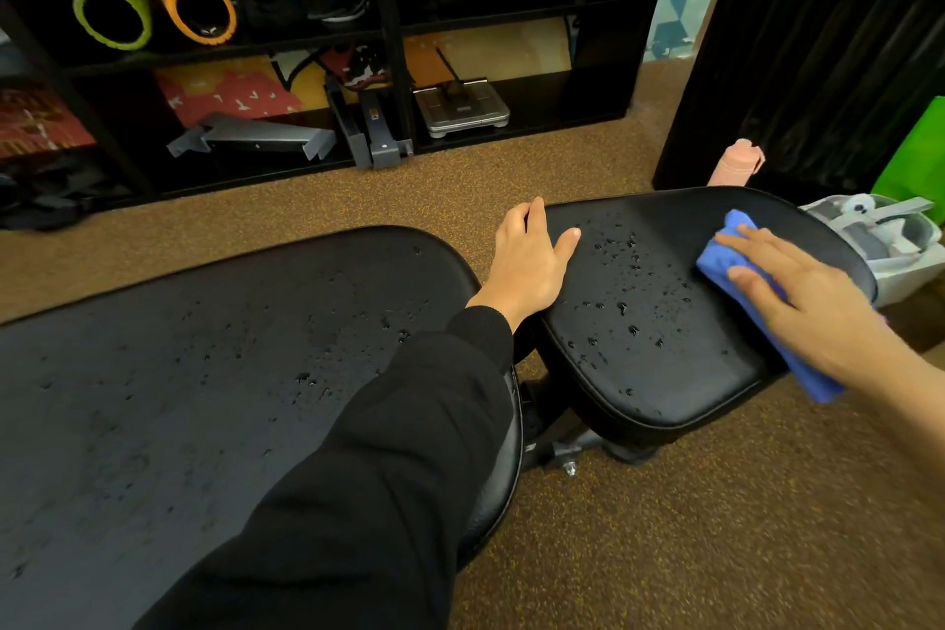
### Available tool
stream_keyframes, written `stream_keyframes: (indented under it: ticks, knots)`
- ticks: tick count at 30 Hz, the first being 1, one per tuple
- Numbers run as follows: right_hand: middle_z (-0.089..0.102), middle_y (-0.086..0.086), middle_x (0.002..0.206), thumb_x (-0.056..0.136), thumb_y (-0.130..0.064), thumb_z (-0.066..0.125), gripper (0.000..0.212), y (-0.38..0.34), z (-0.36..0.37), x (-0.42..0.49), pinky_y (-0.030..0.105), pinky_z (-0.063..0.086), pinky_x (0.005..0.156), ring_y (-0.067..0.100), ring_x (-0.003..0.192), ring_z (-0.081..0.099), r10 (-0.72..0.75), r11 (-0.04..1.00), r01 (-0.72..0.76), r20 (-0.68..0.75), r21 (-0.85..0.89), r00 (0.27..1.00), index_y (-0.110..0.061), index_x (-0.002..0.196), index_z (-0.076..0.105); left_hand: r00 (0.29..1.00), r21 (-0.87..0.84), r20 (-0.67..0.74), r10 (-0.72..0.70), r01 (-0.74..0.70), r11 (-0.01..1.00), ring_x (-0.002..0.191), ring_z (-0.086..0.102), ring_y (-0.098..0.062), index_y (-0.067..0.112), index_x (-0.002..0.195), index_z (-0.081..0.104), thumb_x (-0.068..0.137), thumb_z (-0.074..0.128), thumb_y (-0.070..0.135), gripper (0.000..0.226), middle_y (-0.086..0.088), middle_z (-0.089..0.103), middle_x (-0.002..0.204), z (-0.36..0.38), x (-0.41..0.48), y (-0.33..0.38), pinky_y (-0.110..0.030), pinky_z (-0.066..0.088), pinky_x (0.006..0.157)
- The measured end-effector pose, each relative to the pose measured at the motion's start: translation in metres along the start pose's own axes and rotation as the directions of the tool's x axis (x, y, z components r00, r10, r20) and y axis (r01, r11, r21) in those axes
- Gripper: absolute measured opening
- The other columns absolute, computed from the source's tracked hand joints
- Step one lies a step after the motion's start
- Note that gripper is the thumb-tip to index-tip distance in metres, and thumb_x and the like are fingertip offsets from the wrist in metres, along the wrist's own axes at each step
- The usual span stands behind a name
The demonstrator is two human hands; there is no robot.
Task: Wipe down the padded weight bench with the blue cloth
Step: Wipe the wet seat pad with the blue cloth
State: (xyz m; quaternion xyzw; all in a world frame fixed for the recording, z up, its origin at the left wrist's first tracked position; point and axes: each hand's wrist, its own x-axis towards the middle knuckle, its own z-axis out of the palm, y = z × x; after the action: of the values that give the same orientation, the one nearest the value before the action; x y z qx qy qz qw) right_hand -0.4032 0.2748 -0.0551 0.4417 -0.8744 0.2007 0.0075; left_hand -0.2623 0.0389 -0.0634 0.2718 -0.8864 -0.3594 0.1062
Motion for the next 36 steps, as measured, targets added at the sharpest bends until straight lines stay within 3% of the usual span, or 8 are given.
stream_keyframes:
  ticks: [8,11,14,20,23,26,31,36]
  knots:
    - [0.047,0.024,0.136,0.087,-0.047,0.023,0.065,0.041,-0.004,0.075,0.049,0.036,0.104,0.04,0.123,0.044,0.264,0.962,-0.267,-0.05,-0.059,0.963,-0.008,0.133,0.046,1.0,0.007,-0.004,0.002,-0.002,1.0,0.145,0.005,-0.029,0.008,0.152,0.008,0.102,0.032,0.042,0.066,-0.01,0.009,0.157,0.001,0.0,0.0,-0.037,0.011,0.116]
    - [0.044,0.029,0.135,0.095,-0.037,0.03,0.051,0.023,0.006,0.104,0.05,0.036,0.1,0.046,0.12,0.044,0.329,0.94,-0.333,-0.057,-0.08,0.943,-0.006,0.133,0.045,1.0,0.002,0.004,-0.001,0.001,1.0,0.145,0.004,-0.029,0.008,0.152,0.008,0.102,0.032,0.042,0.066,-0.01,0.008,0.157,0.001,0.0,0.0,-0.038,0.012,0.116]
    - [0.04,0.021,0.143,0.101,-0.028,0.034,0.041,-0.017,0.019,0.118,0.046,0.034,0.102,0.042,0.126,0.041,0.27,0.962,-0.271,-0.027,-0.039,0.962,-0.012,0.138,0.044,1.0,-0.003,0.009,0.0,0.0,1.0,0.145,0.004,-0.029,0.008,0.152,0.008,0.102,0.032,0.042,0.066,-0.01,0.008,0.157,0.001,0.0,0.0,-0.038,0.011,0.116]
    - [0.042,0.002,0.148,0.099,-0.033,0.043,0.039,-0.055,0.025,0.093,0.043,0.029,0.109,0.026,0.134,0.039,-0.017,0.995,0.012,0.054,0.099,0.998,-0.027,0.137,0.048,1.0,-0.02,0.01,-0.005,0.005,1.0,0.144,0.005,-0.029,0.009,0.152,0.008,0.101,0.033,0.042,0.066,-0.009,0.008,0.157,0.0,0.0,0.0,-0.037,0.012,0.116]
    - [0.047,-0.007,0.143,0.097,-0.029,0.047,0.036,-0.044,0.012,0.071,0.026,0.026,0.11,0.012,0.132,0.041,-0.13,0.981,0.119,0.062,0.153,0.99,-0.032,0.133,0.051,1.0,-0.024,0.02,0.0,0.0,1.0,0.144,0.005,-0.028,0.009,0.152,0.007,0.102,0.033,0.042,0.065,-0.009,0.007,0.157,-0.001,0.0,0.0,-0.036,0.012,0.115]
    - [0.048,-0.009,0.142,0.097,-0.027,0.047,0.035,-0.027,0.003,0.073,0.019,0.023,0.106,0.009,0.129,0.043,-0.093,0.987,0.085,0.051,0.136,0.994,-0.032,0.132,0.053,1.0,-0.022,0.024,0.003,-0.002,1.0,0.145,0.004,-0.029,0.009,0.152,0.006,0.102,0.032,0.042,0.066,-0.009,0.007,0.157,-0.001,-0.001,0.0,-0.038,0.012,0.116]
    - [0.052,0.01,0.138,0.099,-0.028,0.043,0.038,-0.023,0.016,0.111,0.038,0.033,0.106,0.031,0.127,0.046,0.066,0.992,-0.069,0.04,0.103,0.997,-0.016,0.133,0.052,1.0,-0.014,0.021,-0.002,0.002,1.0,0.145,0.004,-0.029,0.008,0.152,0.006,0.102,0.031,0.042,0.065,-0.01,0.007,0.158,0.0,0.0,0.0,-0.038,0.011,0.117]
    - [0.05,0.011,0.139,0.1,-0.027,0.041,0.037,-0.052,0.028,0.125,0.044,0.035,0.102,0.035,0.126,0.045,0.073,0.994,-0.076,0.044,0.073,0.996,-0.017,0.134,0.051,1.0,-0.025,0.012,-0.004,0.004,1.0,0.145,0.005,-0.029,0.008,0.152,0.007,0.102,0.031,0.041,0.064,-0.01,0.008,0.157,0.0,0.0,0.0,-0.039,0.013,0.117]
